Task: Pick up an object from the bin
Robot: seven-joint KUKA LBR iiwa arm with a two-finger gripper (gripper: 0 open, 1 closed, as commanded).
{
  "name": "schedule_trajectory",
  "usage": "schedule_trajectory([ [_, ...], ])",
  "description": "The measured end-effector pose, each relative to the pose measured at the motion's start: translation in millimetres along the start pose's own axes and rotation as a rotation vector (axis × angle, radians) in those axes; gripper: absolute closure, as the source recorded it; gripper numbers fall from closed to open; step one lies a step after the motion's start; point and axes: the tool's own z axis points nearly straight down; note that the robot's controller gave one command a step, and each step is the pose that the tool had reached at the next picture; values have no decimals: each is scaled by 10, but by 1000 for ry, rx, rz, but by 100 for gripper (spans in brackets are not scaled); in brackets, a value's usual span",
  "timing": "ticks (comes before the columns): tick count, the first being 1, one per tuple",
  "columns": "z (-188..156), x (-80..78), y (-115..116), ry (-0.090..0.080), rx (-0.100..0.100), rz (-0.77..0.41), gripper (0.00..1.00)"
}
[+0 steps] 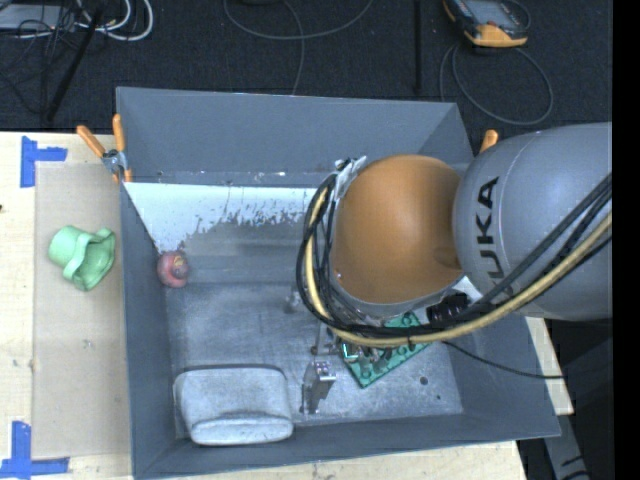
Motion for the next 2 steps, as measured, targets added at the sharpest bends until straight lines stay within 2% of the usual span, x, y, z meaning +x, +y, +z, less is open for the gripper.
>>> schedule_trajectory([
  [1, 1215, 4, 247, -29, -3, -250, 0],
  [2, 1165, 8, 743, -17, -2, -307, 0],
])
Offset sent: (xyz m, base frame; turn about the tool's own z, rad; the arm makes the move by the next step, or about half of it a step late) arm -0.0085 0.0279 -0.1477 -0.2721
